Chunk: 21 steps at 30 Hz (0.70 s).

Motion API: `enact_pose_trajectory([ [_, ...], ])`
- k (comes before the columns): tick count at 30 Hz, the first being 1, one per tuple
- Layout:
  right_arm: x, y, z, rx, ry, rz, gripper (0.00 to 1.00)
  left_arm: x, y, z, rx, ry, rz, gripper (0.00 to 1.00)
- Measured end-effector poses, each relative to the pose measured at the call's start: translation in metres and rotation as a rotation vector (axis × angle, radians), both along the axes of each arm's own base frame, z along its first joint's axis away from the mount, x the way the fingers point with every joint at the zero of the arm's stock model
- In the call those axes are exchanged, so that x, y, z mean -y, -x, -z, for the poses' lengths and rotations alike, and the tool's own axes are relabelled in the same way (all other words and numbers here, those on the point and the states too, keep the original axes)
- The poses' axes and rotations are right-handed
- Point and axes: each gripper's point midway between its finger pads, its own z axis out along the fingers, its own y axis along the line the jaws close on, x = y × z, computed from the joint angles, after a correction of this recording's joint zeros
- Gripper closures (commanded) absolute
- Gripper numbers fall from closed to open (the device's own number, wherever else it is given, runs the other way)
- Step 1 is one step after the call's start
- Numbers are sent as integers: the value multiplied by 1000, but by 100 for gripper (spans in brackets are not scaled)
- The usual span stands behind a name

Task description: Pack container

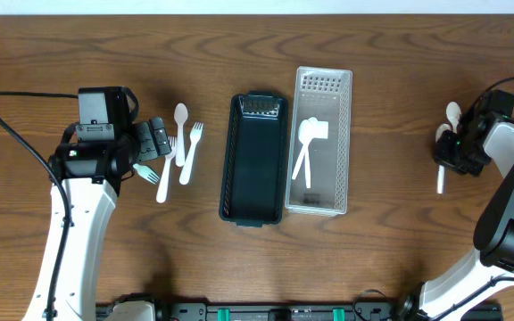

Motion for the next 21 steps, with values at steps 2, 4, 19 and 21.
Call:
enact_pose_trajectory([
  [2,-1,0,0,-1,-3,3,96,0,0,0,0,0,0,2],
  [4,-3,2,0,-7,-16,5,99,0,0,0,0,0,0,2],
  [19,-110,-43,-162,362,-168,-191,99,0,0,0,0,0,0,2],
  [21,-143,-45,-172,386,-200,-248,99,0,0,0,0,0,0,2],
])
